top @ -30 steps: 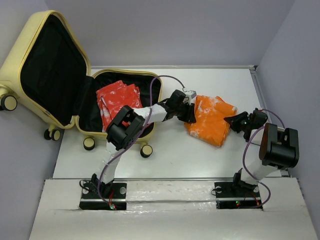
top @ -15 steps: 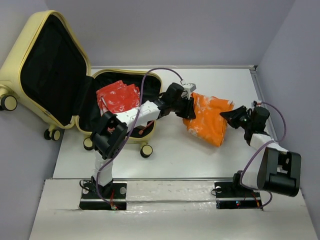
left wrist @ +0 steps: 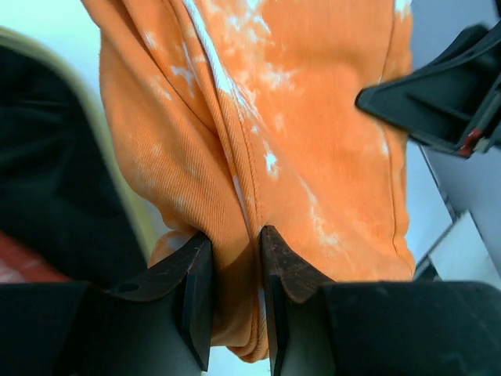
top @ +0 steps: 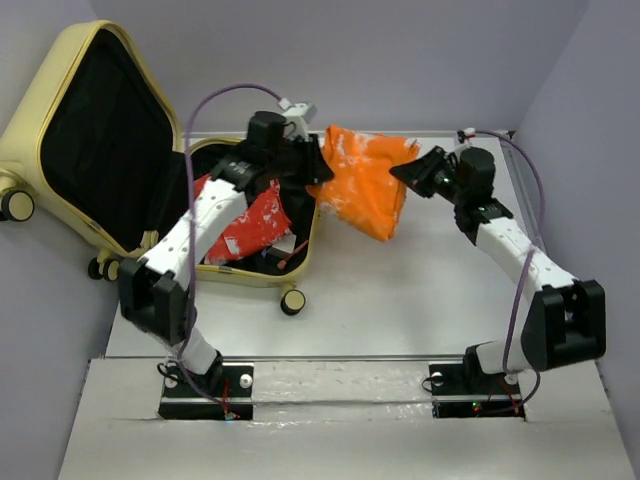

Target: Pack the luggage

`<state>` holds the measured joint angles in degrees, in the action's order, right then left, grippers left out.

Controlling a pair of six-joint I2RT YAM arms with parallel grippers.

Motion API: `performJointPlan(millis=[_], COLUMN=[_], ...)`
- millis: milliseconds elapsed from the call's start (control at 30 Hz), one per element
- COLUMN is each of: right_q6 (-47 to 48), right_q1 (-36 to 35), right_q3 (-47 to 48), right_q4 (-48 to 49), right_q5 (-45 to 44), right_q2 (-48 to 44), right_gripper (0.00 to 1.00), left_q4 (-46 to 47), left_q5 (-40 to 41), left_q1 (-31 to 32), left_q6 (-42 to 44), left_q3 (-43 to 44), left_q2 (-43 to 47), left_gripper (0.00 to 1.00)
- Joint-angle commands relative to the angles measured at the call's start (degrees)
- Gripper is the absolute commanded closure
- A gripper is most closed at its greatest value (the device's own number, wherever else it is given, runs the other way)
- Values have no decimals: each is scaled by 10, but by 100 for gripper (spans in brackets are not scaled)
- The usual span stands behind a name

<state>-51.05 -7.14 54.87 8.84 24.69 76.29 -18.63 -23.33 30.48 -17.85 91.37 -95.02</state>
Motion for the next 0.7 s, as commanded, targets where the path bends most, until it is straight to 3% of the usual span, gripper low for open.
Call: performJointPlan(millis=[0,133,167,200,233,267,300,333,400,467,533,667], right_q6=[-12,-5,4,9,13,30,49,49,70,95,109,145], right_q1=[-131,-219,-247,-258,-268,-276,-283,-290,-290,-290,-290,-290], right_q3=[135,272,332,363,393,451,478,502,558,569,571,582], right_q4=[18,-6,-16,-43,-57,-70,-101,-122,-156,-183,-192,-223], right_q5=[-37,-75,-82,-86,-93,-94,-93,-91,-83,-86,-86,-94], right_q2=[100,224,277,305,332,359,410,432,467,486,484,463], right_gripper=[93,93,93,92,87,76,49,37,11,2,1,1], left_q4=[6,6,-3,-4,0,3,10,12,9,5,4,-31], left_q5=[35,103,148,180,201,225,227,227,227,227,248,216], left_q1=[-115,-218,-236,-265,-281,-295,-325,-337,-348,-350,-350,-350], left_q6=[-5,-12,-11,-12,-12,-12,-11,-8,-2,1,-5,-12], left_q3=[-43,-130,-161,-179,-200,-221,-259,-272,-288,-284,-272,-225], left_q2=[143,232,257,266,277,292,301,301,312,343,365,396], left_gripper=[94,94,91,79,59,19,6,1,1,1,1,1])
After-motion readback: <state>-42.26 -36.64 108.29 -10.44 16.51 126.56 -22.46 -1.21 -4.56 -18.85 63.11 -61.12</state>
